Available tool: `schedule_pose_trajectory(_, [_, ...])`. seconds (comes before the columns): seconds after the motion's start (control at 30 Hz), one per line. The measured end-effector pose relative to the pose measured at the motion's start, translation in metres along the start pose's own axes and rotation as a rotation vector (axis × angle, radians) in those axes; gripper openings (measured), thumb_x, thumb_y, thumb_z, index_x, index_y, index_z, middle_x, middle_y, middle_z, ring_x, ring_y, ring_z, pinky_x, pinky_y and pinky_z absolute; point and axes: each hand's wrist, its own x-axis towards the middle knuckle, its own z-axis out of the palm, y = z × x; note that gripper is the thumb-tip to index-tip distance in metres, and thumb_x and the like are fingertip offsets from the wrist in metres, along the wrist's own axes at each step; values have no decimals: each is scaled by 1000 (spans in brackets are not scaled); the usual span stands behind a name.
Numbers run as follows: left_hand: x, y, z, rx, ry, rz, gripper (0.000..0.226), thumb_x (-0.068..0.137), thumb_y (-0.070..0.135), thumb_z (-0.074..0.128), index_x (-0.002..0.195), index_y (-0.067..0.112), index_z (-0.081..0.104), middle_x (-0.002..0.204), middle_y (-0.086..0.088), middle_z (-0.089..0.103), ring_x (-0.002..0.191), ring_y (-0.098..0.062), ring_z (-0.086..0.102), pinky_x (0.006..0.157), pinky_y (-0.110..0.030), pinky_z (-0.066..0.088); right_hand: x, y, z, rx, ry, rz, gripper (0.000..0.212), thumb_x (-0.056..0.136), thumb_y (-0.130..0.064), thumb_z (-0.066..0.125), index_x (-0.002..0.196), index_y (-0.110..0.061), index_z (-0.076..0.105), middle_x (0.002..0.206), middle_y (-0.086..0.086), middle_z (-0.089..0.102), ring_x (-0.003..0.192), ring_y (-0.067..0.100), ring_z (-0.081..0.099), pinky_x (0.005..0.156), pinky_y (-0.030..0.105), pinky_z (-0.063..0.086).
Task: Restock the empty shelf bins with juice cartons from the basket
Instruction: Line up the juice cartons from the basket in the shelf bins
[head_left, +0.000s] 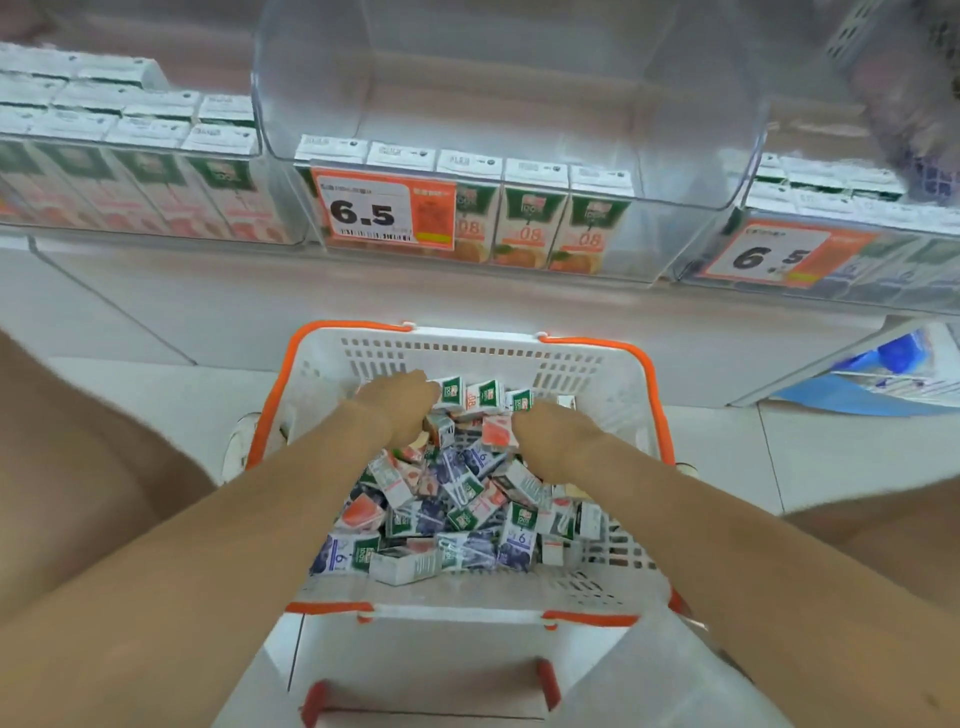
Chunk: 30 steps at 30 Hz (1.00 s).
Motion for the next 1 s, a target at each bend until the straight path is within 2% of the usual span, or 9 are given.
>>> schedule_pose_trajectory(0.13, [19, 4, 20, -14, 105, 38, 81, 85, -14, 61, 156, 16, 36, 152, -12, 41, 134, -35, 52, 103, -47, 53, 22, 23, 18, 27, -1, 49, 51, 91, 11, 54, 140, -2, 47, 124, 18, 63, 102, 35, 68, 71, 38, 51])
schedule_pose_trajectory(0.27, [34, 14, 32, 72, 104, 76, 108, 74, -18, 69, 161, 25, 23, 157, -14, 30, 121, -39, 58, 86, -45, 61, 42, 31, 31, 45, -31, 33, 50, 95, 5, 53, 143, -3, 40, 127, 21, 56, 92, 34, 59, 70, 41, 48])
schedule_pose_trajectory(0.33, [35, 17, 35, 126, 132, 62, 102, 76, -13, 72, 160, 22, 26, 151, -14, 36, 121, -38, 58, 95, -47, 57, 51, 32, 43, 39, -72, 38, 55, 98, -2, 55, 149, -4, 33, 143, 25, 46, 119, 40, 56, 87, 48, 54])
schedule_pose_trajectory(0.43, [31, 22, 30, 191, 214, 66, 84, 82, -8, 69, 154, 20, 36, 145, -14, 44, 127, -36, 54, 102, -47, 48, 59, 30, 59, -46, -112, 38, 68, 99, -9, 58, 156, -5, 22, 162, 27, 20, 149, 47, 30, 105, 55, 49])
schedule_pose_trajectory(0.6, [33, 23, 33, 187, 360, 54, 74, 79, -7, 70, 145, 18, 47, 148, -18, 43, 131, -37, 49, 102, -46, 48, 58, 23, 62, -154, 4, 38, 67, 87, -2, 70, 145, -5, 36, 149, 20, 41, 140, 39, 44, 107, 50, 48])
schedule_pose_trajectory(0.7, [35, 22, 39, 150, 369, 92, 76, 77, -10, 72, 145, 14, 45, 144, -16, 51, 134, -36, 50, 109, -45, 45, 54, 18, 61, -139, 63, 42, 55, 89, -11, 68, 140, -3, 48, 142, 18, 46, 133, 36, 49, 106, 45, 47])
schedule_pose_trajectory(0.77, [35, 19, 42, 49, 381, 103, 77, 74, -11, 77, 137, 14, 40, 133, -13, 52, 121, -34, 57, 102, -44, 52, 51, 16, 56, -58, 84, 35, 49, 89, -22, 69, 131, -3, 54, 132, 17, 47, 121, 35, 54, 97, 42, 51])
schedule_pose_trajectory(0.87, [28, 16, 38, -186, 408, 100, 66, 80, -2, 81, 124, 20, 37, 121, -6, 47, 92, -28, 61, 75, -45, 59, 49, 15, 43, 155, 161, -7, 52, 84, -38, 74, 121, -5, 60, 121, 11, 49, 107, 31, 59, 86, 40, 55])
schedule_pose_trajectory(1.0, [12, 15, 23, -520, 390, -4, 67, 81, 26, 88, 137, 19, 51, 132, -3, 54, 109, -25, 61, 90, -40, 55, 36, 12, 19, 423, 331, -49, 71, 75, -47, 76, 136, -14, 60, 121, 3, 58, 111, 24, 60, 93, 39, 53])
